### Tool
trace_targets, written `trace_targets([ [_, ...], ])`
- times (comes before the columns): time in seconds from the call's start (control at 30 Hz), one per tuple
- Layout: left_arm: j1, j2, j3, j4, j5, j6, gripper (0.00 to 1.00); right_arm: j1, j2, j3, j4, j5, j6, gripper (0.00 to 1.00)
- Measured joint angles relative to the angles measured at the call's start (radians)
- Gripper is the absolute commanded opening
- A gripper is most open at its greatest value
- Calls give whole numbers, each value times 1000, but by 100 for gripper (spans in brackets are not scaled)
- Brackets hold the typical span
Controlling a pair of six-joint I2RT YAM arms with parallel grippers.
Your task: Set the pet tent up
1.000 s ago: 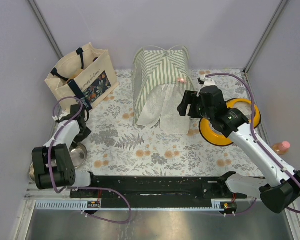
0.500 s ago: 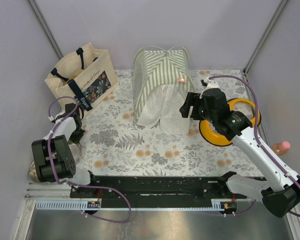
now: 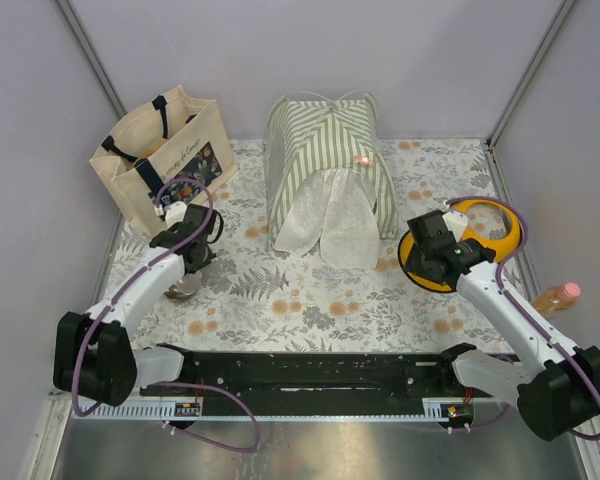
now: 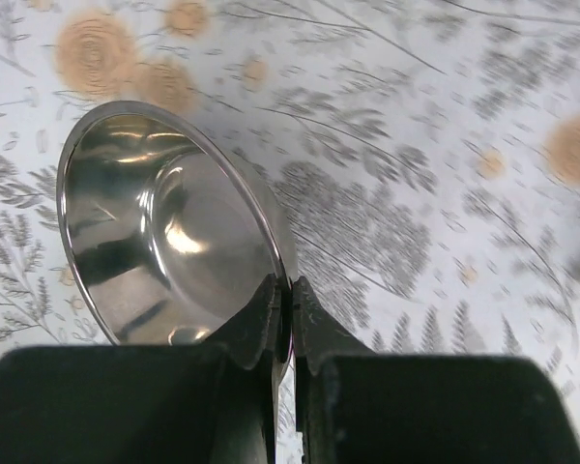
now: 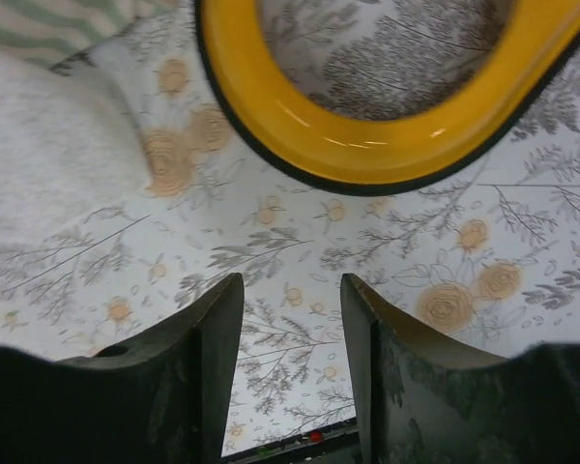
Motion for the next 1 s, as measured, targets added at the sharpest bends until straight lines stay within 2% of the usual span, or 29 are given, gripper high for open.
trace_targets([
  [0.13, -119, -93, -8, 0, 13, 10, 0, -62, 25, -50, 2, 36, 18, 39],
  [0.23, -182, -170, -28, 5, 42, 29, 0, -113, 90, -51, 51, 55, 10, 27],
  [0.43, -314, -326, -93, 58, 114, 98, 0, -224, 296, -10, 169, 72, -21, 20],
  [0.63, -389, -462, -129, 140, 233, 194, 0, -241, 498, 89, 238, -4, -64, 18],
  [0.87, -437, -467, -124, 221, 431, 278, 0, -244, 522, 68, 297, -184, -80, 22],
  [1.0, -486, -426, -106, 263, 523, 317, 0, -243, 464, 48, 266, -219, -90, 47],
])
